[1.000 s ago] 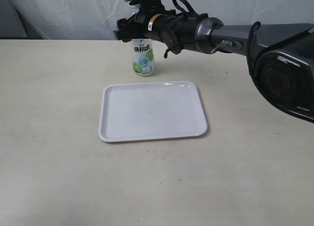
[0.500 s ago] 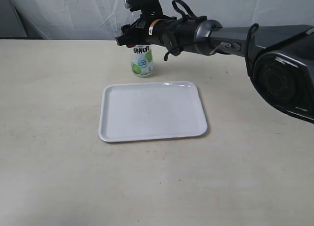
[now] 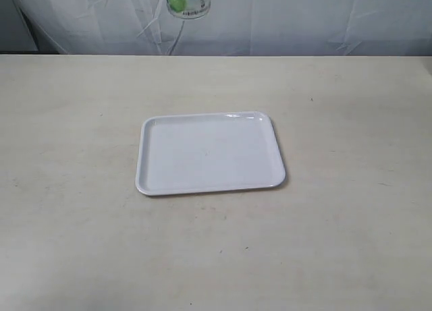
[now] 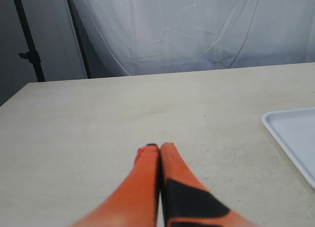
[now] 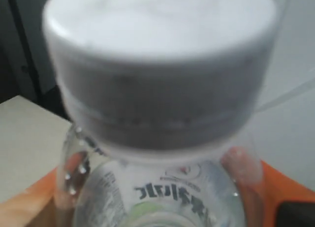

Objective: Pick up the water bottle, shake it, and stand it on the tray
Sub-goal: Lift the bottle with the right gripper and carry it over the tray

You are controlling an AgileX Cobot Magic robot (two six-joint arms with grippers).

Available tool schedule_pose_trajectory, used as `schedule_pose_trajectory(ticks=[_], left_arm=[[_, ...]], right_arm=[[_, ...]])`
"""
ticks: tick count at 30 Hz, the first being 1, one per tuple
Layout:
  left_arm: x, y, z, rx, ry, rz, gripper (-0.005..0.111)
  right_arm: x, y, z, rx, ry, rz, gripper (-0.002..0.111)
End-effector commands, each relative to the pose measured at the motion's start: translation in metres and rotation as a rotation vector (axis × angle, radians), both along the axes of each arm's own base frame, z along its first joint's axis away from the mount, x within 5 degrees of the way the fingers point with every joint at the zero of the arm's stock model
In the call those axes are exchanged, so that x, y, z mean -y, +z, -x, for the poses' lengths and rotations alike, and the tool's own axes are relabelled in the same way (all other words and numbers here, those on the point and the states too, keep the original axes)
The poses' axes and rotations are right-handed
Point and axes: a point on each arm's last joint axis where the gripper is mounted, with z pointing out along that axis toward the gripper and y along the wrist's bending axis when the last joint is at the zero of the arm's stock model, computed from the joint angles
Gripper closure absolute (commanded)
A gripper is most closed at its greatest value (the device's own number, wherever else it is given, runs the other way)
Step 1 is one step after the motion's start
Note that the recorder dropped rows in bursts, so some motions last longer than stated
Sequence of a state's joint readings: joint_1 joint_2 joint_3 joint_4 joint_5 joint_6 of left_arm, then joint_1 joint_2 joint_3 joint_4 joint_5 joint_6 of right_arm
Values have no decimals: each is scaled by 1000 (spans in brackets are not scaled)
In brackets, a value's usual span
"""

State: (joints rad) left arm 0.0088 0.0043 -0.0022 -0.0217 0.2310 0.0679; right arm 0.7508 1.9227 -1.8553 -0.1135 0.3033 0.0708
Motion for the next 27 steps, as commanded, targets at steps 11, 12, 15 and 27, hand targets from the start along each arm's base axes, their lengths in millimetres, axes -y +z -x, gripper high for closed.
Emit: schedule_pose_trajectory(ticks=[11,12,15,27], left_arm=[[0,0,0,9,0,7,107],[0,0,0,9,0,7,107],[0,0,0,9,0,7,107],[0,0,0,9,0,7,107]], right_arm=[[21,4,100,50,151,-127,109],[27,13,105,60,151,-136,109],[38,15,114,20,147,-92,109],[90,25,167,186,186,-277,109]])
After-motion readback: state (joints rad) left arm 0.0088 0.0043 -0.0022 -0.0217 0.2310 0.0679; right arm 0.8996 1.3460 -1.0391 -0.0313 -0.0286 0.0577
